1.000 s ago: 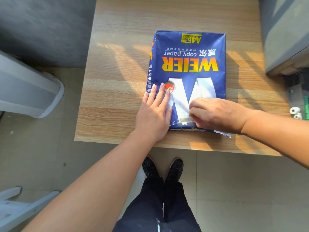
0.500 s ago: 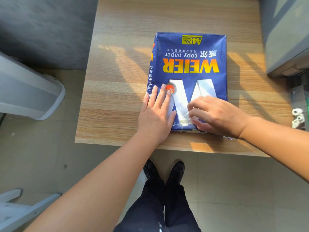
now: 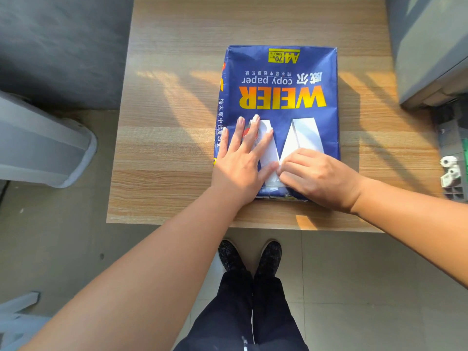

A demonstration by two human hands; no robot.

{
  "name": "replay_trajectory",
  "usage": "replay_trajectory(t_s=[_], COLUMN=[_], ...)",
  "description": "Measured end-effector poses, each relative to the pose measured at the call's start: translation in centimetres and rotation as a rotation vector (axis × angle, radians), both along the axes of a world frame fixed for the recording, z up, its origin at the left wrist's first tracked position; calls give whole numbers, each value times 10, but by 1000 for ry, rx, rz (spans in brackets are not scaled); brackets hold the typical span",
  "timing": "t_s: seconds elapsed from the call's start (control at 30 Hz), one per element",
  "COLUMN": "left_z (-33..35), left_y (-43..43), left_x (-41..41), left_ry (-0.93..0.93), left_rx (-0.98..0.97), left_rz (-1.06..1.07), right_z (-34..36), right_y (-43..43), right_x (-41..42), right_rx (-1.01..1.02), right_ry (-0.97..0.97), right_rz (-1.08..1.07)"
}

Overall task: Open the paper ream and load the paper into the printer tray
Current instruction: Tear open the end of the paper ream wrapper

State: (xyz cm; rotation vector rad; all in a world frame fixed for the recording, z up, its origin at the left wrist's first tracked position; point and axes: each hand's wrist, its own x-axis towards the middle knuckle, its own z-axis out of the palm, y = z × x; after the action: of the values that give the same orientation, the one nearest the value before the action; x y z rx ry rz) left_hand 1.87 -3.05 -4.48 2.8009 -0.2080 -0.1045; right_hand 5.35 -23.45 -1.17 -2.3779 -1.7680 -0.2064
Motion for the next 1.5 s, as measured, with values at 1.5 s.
replay_trajectory(t_s=[1.5], left_z=[22], left_y=[22], left_x=[-48], left_ry=[-54], left_rx=[-234], left_rz=[-247], right_z=[10], right_y=[44], right_x=[-188], right_rx=[-539], right_ry=[169], right_rz=[-598])
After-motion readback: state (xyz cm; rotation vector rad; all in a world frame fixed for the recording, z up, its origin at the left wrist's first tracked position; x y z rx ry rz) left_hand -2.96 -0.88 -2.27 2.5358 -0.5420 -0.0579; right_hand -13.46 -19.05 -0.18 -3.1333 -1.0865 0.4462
